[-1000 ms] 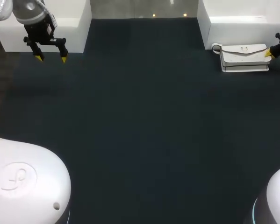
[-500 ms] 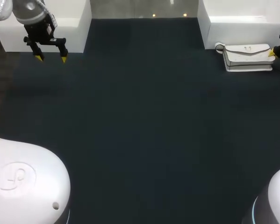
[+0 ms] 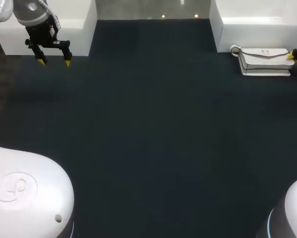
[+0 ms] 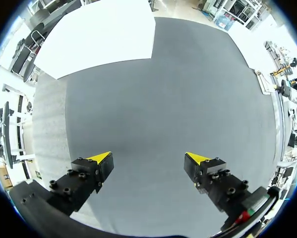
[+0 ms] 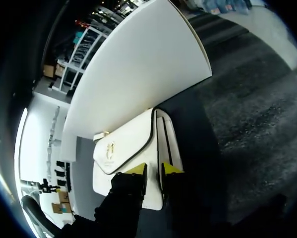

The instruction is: Pick up the bag, open it, inspect its contents, close it, and place it on the opposite side

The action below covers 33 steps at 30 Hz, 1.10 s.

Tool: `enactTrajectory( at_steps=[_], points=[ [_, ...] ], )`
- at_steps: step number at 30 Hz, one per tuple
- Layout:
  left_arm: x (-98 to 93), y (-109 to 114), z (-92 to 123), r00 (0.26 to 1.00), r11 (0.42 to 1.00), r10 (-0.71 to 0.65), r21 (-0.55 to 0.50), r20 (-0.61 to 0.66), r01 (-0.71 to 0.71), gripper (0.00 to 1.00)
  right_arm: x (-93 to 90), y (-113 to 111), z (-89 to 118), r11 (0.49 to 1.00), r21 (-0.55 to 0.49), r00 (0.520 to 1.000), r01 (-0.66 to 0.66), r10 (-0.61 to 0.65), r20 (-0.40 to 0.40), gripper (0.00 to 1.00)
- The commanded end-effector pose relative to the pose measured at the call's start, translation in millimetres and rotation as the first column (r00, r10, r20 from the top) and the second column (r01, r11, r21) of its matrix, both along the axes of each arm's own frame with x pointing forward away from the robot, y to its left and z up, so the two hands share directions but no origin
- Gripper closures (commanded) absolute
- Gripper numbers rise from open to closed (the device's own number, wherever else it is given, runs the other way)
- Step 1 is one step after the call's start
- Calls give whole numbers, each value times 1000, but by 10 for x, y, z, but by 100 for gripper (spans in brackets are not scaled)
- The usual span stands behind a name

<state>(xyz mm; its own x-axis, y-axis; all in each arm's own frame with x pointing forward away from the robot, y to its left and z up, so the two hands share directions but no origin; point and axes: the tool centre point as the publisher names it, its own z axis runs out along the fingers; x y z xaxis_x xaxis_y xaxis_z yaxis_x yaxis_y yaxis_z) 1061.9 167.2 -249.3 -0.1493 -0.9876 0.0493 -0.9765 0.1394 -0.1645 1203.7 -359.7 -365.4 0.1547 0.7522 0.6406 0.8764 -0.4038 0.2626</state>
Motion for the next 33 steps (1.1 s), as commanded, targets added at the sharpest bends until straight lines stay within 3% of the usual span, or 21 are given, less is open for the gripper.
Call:
enactTrajectory(
  at_steps=[1, 16, 33],
  points=[
    [-11, -2, 4, 1000, 1000, 1, 2, 2, -1, 0, -1, -54, 75, 962, 101, 901, -255, 274, -336, 0],
    [-11, -2, 4, 1000, 1000, 1, 2, 2, -1, 0, -568, 100, 523, 970, -119, 928, -211, 161, -336, 0],
    [-11, -2, 4, 1000, 1000, 1, 2, 2, -1, 0, -957, 473, 792, 936, -320, 938, -145, 27, -347, 0]
  ],
)
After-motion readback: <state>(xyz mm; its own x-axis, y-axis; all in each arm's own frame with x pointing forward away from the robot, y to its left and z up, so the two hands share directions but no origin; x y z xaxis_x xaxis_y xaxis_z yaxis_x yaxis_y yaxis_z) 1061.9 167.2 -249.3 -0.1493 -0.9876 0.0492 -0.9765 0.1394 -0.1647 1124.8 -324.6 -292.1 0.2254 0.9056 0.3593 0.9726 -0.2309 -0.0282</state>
